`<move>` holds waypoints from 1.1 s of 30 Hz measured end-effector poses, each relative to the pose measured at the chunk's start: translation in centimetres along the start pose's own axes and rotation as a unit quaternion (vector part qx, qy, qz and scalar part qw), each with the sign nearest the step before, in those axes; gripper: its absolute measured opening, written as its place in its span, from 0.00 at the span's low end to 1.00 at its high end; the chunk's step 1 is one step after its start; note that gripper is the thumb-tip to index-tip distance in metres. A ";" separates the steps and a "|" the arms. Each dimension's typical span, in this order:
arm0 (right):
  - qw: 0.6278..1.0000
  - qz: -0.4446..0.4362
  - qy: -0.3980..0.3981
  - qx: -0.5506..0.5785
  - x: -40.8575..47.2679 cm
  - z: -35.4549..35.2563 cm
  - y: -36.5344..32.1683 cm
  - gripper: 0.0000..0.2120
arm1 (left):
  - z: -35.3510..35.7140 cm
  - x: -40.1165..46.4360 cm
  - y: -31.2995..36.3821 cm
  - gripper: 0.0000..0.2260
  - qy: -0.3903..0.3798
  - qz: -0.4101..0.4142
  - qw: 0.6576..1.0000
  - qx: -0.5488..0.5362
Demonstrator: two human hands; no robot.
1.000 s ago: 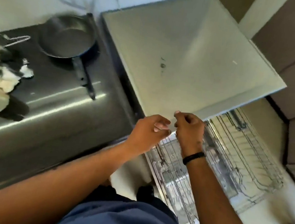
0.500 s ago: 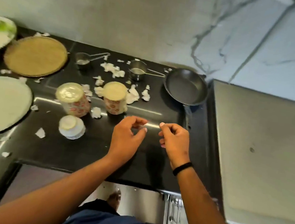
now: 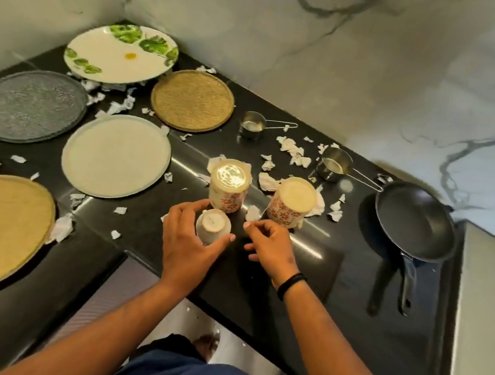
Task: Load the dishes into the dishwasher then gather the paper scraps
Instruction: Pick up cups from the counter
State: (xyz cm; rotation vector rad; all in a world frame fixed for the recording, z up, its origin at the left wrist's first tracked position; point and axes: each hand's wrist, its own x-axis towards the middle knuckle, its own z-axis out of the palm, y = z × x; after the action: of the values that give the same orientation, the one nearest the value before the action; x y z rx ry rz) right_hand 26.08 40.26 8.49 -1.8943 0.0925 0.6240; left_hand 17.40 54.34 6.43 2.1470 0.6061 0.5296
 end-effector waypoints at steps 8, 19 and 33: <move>0.997 -0.028 -0.025 -0.067 1.4 2.9 0.2 0.11 | 1.0 0.2 -2.3 0.37 -0.055 -0.046 0.997 -0.016; 0.995 -0.094 0.027 0.014 -0.6 1.0 0.3 0.07 | 0.8 -0.4 -0.6 0.32 -0.063 0.016 0.995 -0.078; 0.969 0.018 0.148 0.195 -12.5 -12.6 7.6 0.16 | 7.6 -8.3 9.0 0.32 -0.395 0.183 0.883 -0.176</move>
State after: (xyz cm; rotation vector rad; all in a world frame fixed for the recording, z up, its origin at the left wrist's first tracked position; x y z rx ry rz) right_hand 17.49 23.22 11.34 -1.5906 0.4145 0.3121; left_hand 17.18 40.04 7.94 1.8977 -0.3351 -0.0779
